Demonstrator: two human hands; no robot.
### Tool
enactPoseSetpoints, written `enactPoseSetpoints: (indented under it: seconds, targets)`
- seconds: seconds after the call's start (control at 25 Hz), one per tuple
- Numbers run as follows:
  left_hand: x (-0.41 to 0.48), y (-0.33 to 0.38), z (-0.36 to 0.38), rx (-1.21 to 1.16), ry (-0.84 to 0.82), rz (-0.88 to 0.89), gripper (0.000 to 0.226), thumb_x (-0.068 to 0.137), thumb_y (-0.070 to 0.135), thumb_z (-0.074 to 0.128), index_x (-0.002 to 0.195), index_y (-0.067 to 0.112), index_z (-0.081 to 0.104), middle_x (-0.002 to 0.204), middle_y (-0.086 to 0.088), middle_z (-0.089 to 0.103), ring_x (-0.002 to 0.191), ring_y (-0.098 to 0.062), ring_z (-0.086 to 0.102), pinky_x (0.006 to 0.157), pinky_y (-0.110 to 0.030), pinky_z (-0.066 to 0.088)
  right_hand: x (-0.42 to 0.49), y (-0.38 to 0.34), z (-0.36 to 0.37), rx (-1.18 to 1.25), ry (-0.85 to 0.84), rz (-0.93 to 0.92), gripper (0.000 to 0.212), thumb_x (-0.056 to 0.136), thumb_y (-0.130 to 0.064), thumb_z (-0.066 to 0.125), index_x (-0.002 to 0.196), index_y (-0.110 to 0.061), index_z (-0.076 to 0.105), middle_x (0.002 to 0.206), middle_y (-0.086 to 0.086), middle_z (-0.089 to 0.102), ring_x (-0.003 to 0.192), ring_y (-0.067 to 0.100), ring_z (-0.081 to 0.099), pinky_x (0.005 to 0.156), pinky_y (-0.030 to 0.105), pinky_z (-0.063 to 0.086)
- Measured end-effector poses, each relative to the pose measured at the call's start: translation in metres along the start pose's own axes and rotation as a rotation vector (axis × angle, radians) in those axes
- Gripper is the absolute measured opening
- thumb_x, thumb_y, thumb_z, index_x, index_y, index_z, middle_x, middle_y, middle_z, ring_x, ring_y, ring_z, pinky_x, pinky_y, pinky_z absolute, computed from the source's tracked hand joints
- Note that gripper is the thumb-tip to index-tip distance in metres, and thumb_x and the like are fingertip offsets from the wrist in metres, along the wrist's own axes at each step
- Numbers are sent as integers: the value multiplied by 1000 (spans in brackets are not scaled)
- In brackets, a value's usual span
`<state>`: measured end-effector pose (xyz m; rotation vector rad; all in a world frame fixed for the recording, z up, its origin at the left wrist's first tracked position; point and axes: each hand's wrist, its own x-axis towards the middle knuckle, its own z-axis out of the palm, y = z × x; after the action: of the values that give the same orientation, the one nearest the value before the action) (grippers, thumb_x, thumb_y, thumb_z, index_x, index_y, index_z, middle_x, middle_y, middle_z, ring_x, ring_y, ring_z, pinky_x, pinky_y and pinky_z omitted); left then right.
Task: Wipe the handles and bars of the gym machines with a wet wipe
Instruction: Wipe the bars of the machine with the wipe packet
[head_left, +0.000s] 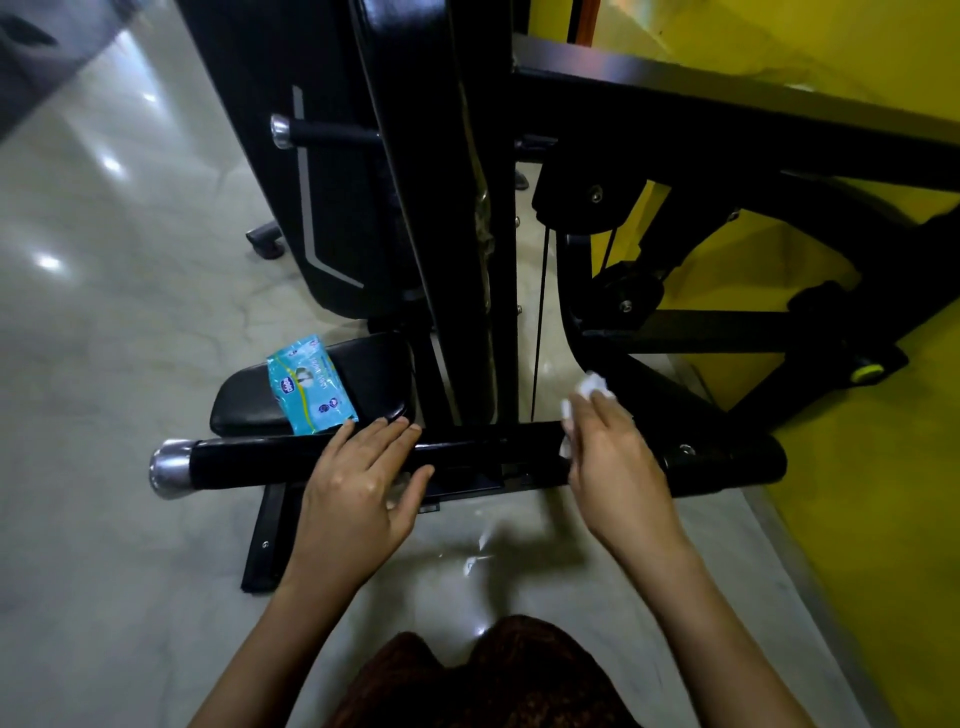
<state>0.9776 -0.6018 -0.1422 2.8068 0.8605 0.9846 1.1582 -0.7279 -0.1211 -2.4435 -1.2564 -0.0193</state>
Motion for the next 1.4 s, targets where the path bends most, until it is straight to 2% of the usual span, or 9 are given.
enactPoseSetpoints:
  seconds: [0.16, 0.32, 0.44, 0.56, 0.72, 0.84, 1.0, 1.24, 1.4]
  targets:
    - [0, -1, 0, 4, 9, 3, 38, 81, 32, 53, 102, 6, 70, 104, -11, 70, 97, -25, 66, 99, -35, 36, 0, -5, 13, -149, -60, 43, 53, 51, 17, 73, 103, 12, 64, 106, 32, 63, 104, 42, 61, 83, 44, 53]
    - [-1, -3, 1, 13, -10, 19, 39, 81, 31, 52, 104, 6, 69, 106, -11, 69, 98, -24, 65, 99, -34, 34, -28, -62, 21, 16, -39, -192, 68, 31, 7, 79, 98, -2, 72, 106, 16, 69, 98, 25, 67, 75, 27, 54]
    - [-3, -6, 1, 1, -23, 26, 39, 82, 31, 51, 106, 6, 68, 108, -11, 69, 101, -24, 64, 101, -34, 33, -37, -65, 17, 179, 2, -400, 56, 59, 5, 56, 113, -2, 65, 124, 12, 60, 117, 18, 55, 94, 23, 46]
    - [-4, -8, 3, -22, -13, 38, 38, 83, 29, 51, 109, 6, 67, 111, -9, 68, 108, -18, 57, 104, -33, 32, -22, -22, 12, 170, 69, -121, 56, 77, 13, 47, 131, 0, 49, 142, 19, 41, 133, 24, 37, 112, 26, 26]
    - [-10, -16, 1, -13, 35, 116, 33, 87, 22, 52, 108, 2, 67, 112, -12, 67, 111, -21, 55, 103, -36, 36, -9, -11, 25, -2, 33, 55, 48, 66, 22, 63, 112, 9, 56, 117, 30, 55, 116, 47, 49, 103, 52, 35]
    - [-17, -31, -10, 24, 86, 98, 30, 87, 20, 53, 105, 1, 68, 110, -13, 67, 109, -22, 55, 104, -35, 36, -15, -34, 40, 51, 139, -84, 59, 56, 30, 58, 112, 12, 60, 115, 28, 61, 109, 41, 59, 98, 51, 40]
    - [-33, -51, -27, 97, 82, 78, 30, 88, 17, 52, 110, 2, 66, 115, -14, 65, 114, -23, 53, 103, -39, 37, -18, -95, 52, 81, 145, -333, 58, 67, 3, 28, 114, 8, 61, 122, 24, 59, 113, 35, 57, 110, 38, 22]
    - [-55, -90, -63, 133, 158, -77, 32, 90, 16, 48, 111, -2, 64, 120, -15, 62, 117, -24, 51, 102, -39, 38, -10, -168, 68, 153, 10, -545, 54, 66, -7, 32, 106, 5, 67, 110, 19, 67, 102, 29, 65, 89, 41, 50]
    - [-67, -105, -77, 69, 229, -253, 34, 88, 18, 50, 112, -2, 64, 120, -14, 61, 115, -19, 51, 105, -25, 34, 8, -204, 61, 381, 19, -634, 45, 71, 4, 42, 111, 8, 62, 113, 22, 64, 104, 31, 64, 97, 31, 42]
